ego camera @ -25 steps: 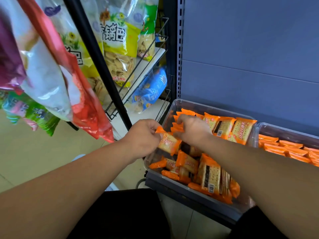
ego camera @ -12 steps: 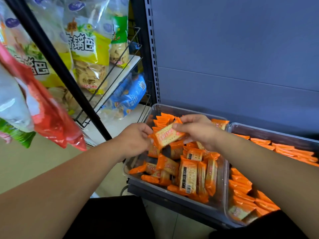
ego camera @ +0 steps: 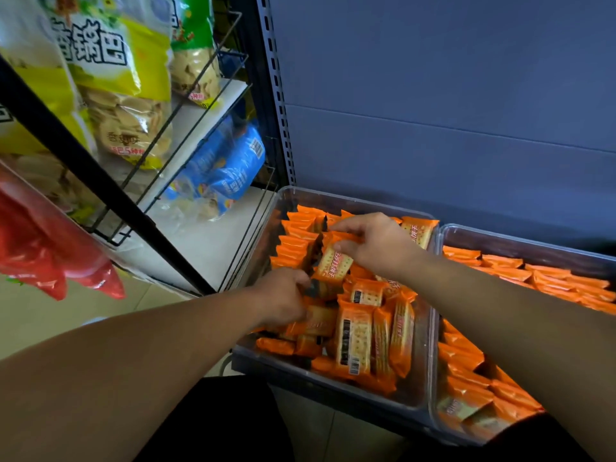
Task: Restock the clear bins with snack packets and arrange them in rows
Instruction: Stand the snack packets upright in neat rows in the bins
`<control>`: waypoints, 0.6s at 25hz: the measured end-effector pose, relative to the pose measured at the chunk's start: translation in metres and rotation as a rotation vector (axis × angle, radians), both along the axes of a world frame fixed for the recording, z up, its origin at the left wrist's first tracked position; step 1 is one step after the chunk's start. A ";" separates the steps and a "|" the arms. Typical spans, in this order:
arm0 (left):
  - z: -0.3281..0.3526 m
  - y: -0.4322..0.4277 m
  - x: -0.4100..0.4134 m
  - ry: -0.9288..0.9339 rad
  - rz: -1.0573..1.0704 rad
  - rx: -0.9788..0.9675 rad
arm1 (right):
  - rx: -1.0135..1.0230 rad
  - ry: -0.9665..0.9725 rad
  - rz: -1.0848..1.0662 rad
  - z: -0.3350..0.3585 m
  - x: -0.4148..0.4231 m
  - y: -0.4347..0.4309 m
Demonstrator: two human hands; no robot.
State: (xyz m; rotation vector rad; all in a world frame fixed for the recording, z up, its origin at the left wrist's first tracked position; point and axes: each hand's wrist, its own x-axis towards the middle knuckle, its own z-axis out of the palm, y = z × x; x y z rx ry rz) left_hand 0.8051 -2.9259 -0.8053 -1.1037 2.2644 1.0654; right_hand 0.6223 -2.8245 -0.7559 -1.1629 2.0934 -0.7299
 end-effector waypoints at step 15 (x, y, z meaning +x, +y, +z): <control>0.072 -0.038 0.062 0.232 0.335 -0.012 | 0.193 0.204 0.169 -0.014 0.022 -0.020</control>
